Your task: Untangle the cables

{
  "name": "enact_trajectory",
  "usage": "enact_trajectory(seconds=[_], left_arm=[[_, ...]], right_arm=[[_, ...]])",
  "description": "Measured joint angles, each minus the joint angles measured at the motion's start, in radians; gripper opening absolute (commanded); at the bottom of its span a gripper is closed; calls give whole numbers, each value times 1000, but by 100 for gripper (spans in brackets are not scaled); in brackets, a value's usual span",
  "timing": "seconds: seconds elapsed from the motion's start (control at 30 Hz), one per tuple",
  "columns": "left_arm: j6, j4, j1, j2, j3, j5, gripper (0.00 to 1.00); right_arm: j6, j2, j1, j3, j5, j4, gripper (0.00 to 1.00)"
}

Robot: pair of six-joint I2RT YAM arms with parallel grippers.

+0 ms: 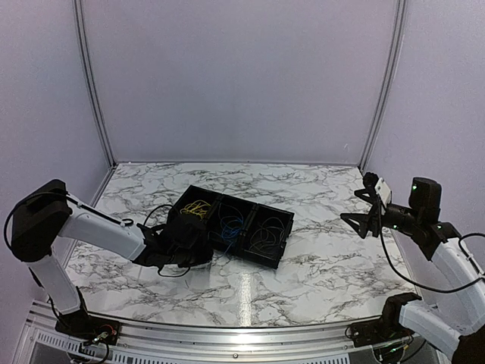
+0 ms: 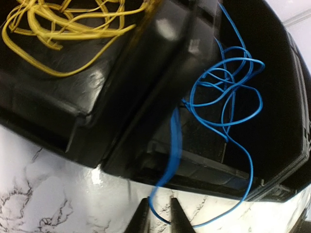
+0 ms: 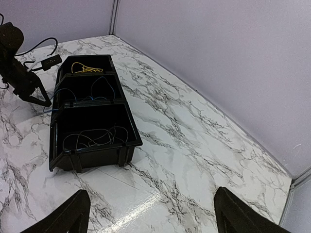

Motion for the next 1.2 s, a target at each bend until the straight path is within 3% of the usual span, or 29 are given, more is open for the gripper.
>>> enact_trajectory(seconds=[0.1,0.47,0.9,1.0,1.1,1.2], left_arm=[[10,19,0,0,0,-3,0],[135,30,11,-30,68,-65,0],[288,-11,76,224,368,-52,0],[318,-36,76,253,411,-34,7],[339,-70,76,265,439,-18,24],[350,-104,76,262,444,-17,33]], right_arm=[[0,0,0,0,0,0,88],[0,0,0,0,0,-1,88],[0,0,0,0,0,-2,88],[0,0,0,0,0,-2,88],[-1,0,0,0,1,-2,88],[-1,0,0,0,1,-2,88]])
